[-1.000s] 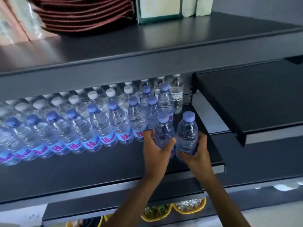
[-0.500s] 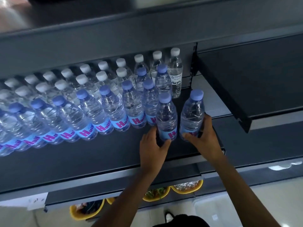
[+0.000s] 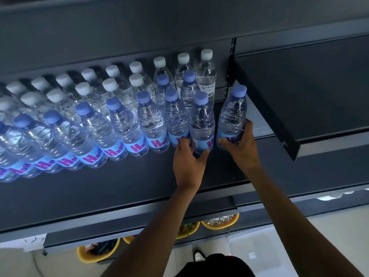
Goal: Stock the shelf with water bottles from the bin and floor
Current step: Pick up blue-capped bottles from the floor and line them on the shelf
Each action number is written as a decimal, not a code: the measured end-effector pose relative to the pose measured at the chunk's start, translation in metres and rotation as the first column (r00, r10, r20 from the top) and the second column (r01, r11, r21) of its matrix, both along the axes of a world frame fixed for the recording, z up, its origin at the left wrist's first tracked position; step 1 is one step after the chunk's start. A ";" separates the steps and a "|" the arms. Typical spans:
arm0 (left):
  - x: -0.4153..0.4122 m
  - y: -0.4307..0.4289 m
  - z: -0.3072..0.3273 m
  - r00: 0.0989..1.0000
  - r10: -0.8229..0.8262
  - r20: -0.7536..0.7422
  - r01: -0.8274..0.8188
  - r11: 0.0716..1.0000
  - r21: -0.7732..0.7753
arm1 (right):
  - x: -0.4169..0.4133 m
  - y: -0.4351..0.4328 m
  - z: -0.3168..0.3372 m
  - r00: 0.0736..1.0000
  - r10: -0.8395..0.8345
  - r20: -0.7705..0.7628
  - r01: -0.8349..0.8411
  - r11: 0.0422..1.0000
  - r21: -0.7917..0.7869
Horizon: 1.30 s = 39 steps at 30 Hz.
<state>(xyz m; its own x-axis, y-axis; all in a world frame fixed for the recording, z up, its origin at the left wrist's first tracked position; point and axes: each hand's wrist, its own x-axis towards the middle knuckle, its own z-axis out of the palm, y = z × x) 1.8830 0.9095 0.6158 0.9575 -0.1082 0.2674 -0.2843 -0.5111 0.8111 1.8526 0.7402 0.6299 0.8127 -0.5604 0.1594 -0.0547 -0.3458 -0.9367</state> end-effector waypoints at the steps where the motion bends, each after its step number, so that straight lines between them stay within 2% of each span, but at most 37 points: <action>1: 0.001 0.000 -0.002 1.000 0.009 0.000 -0.009 1.000 0.002 | 0.001 0.003 -0.001 1.000 -0.018 0.000 0.018 1.000 0.004; 7: 0.010 -0.002 -0.010 0.997 0.059 0.046 -0.062 0.996 0.064 | 0.002 0.011 -0.011 0.999 -0.044 -0.002 0.044 0.999 -0.020; 12: 0.016 -0.003 -0.010 0.989 -0.065 0.131 0.025 0.957 0.287 | 0.006 0.008 -0.021 0.999 -0.048 -0.012 0.048 0.999 -0.012; 20: 0.026 -0.004 -0.015 0.972 -0.094 0.215 -0.011 0.897 0.442 | 0.011 0.006 -0.023 0.994 -0.099 -0.036 0.091 0.979 -0.182; 23: 0.027 -0.005 -0.013 0.970 -0.084 0.226 -0.030 0.888 0.458 | 0.023 0.000 -0.018 0.993 -0.094 -0.075 0.073 0.965 -0.253; 30: 0.026 -0.003 -0.012 0.972 -0.095 0.214 -0.014 0.887 0.461 | 0.065 -0.017 -0.008 0.994 -0.015 -0.106 -0.009 0.976 -0.218; 39: 0.026 -0.004 -0.012 0.976 -0.070 0.207 -0.039 0.876 0.481 | 0.091 -0.028 -0.003 0.971 0.221 -0.091 -0.236 0.949 -0.210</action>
